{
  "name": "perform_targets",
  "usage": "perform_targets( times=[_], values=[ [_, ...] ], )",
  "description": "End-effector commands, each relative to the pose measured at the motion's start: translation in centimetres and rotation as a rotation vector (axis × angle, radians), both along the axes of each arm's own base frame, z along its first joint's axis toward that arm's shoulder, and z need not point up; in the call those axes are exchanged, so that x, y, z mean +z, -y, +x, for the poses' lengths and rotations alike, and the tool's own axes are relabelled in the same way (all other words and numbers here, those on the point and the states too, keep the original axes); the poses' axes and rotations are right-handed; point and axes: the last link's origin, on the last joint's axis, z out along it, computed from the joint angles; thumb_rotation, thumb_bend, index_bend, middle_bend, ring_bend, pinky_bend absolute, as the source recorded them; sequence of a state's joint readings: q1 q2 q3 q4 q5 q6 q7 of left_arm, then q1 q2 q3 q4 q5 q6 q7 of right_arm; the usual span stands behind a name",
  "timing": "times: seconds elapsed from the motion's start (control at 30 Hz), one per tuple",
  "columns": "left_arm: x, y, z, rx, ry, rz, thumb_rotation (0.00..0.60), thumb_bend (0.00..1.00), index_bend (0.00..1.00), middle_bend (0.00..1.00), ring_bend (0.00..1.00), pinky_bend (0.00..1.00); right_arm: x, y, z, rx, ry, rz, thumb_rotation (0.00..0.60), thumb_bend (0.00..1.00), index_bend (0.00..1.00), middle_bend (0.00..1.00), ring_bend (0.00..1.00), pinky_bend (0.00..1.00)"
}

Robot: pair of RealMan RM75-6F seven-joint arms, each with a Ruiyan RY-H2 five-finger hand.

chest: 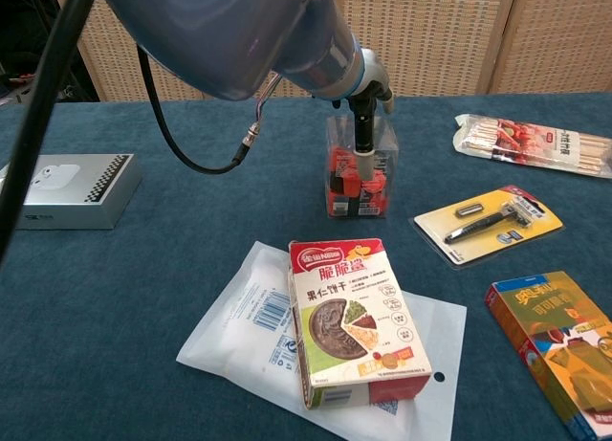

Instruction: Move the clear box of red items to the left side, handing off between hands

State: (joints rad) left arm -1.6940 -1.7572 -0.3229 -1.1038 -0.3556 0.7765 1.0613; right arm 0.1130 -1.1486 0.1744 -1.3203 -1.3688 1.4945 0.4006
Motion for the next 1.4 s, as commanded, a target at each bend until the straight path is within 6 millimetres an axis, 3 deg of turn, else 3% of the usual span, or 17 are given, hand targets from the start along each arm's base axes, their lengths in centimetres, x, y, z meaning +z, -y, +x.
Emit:
perform_targets(
  times=[0.03, 0.33, 0.47, 0.6, 0.87, 1.03, 1.23, 1.4],
  values=[
    [-0.3, 0.0, -0.2, 0.013, -0.007, 0.000, 0.600, 0.06, 0.01, 0.00, 0.00, 0.00, 0.0, -0.1, 0.0, 0.003, 0.004, 0.001, 0.600, 0.00, 0.00, 0.00, 0.00, 0.00],
    [-0.7, -0.1, -0.9, 0.027, -0.038, 0.041, 0.600, 0.26, 0.26, 0.00, 0.01, 0.11, 0.0, -0.1, 0.1, 0.008, 0.008, 0.002, 0.600, 0.00, 0.00, 0.00, 0.00, 0.00],
    [-0.6, -0.5, -1.0, 0.025, -0.021, 0.098, 0.600, 0.36, 0.39, 0.11, 0.11, 0.23, 0.1, -0.1, 0.1, 0.004, 0.010, 0.003, 0.600, 0.00, 0.00, 0.00, 0.00, 0.00],
    [-0.3, -0.8, -1.5, 0.018, -0.026, 0.135, 0.600, 0.39, 0.50, 0.18, 0.16, 0.26, 0.1, -0.1, 0.0, 0.003, 0.010, 0.003, 0.600, 0.00, 0.00, 0.00, 0.00, 0.00],
    [0.5, -1.2, -2.0, 0.008, -0.026, 0.170, 0.600, 0.40, 0.57, 0.22, 0.18, 0.27, 0.0, -0.1, 0.1, 0.002, 0.005, 0.007, 0.600, 0.00, 0.00, 0.00, 0.00, 0.00],
    [2.3, -1.9, -2.9, 0.010, -0.031, 0.198, 0.600, 0.40, 0.59, 0.22, 0.18, 0.27, 0.1, -0.1, 0.0, -0.004, 0.003, 0.005, 0.600, 0.00, 0.00, 0.00, 0.00, 0.00],
    [5.5, -3.3, -6.0, 0.017, -0.044, 0.223, 0.600, 0.40, 0.60, 0.23, 0.18, 0.27, 0.0, -0.2, 0.1, -0.004, -0.001, 0.011, 0.600, 0.00, 0.00, 0.00, 0.00, 0.00],
    [8.5, -4.5, -9.8, 0.016, -0.078, 0.246, 0.600, 0.40, 0.61, 0.23, 0.18, 0.27, -0.2, -0.1, 0.1, -0.011, -0.023, 0.011, 0.600, 0.00, 0.00, 0.00, 0.00, 0.00]
  ],
)
